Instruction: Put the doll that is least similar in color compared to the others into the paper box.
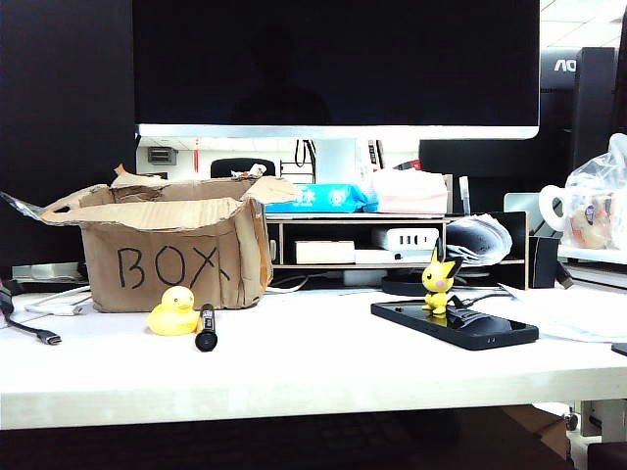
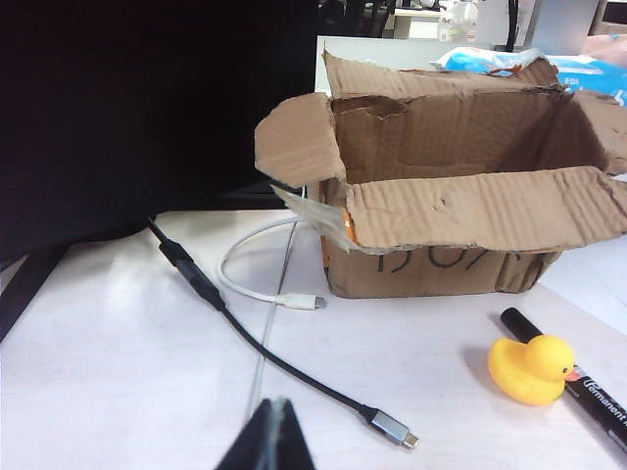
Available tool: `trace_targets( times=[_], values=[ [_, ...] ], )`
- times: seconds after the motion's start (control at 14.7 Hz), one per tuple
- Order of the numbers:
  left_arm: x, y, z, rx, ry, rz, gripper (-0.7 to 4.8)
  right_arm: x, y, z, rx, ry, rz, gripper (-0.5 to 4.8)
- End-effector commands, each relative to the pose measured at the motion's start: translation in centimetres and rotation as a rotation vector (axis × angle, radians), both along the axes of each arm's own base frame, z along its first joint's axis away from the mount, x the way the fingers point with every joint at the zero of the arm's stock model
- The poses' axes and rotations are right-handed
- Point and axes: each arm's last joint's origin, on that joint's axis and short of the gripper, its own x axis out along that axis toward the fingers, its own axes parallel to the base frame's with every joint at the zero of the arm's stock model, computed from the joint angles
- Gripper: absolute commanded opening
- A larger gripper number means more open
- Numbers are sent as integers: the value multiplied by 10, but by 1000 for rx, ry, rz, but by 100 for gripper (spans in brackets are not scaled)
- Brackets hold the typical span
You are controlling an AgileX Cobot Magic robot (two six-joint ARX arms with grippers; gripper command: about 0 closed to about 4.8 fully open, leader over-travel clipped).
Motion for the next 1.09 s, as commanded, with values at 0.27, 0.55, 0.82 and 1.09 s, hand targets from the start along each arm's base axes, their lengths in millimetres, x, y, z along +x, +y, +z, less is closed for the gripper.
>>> trace_targets(
  times=[0.27,0.55,0.82,1.09],
  values=[
    [0,0,1,1,-10,-2,-5,0,0,-2,2,4,-1,-5],
    [0,0,1,1,-10,-2,-5,0,0,-2,2,4,-1,-5],
    [0,0,1,1,-10,-2,-5,0,0,-2,4,1,3,-5],
    [0,0,1,1,-10,-2,-5,4,0,9,7,-121,2,-5]
  ],
)
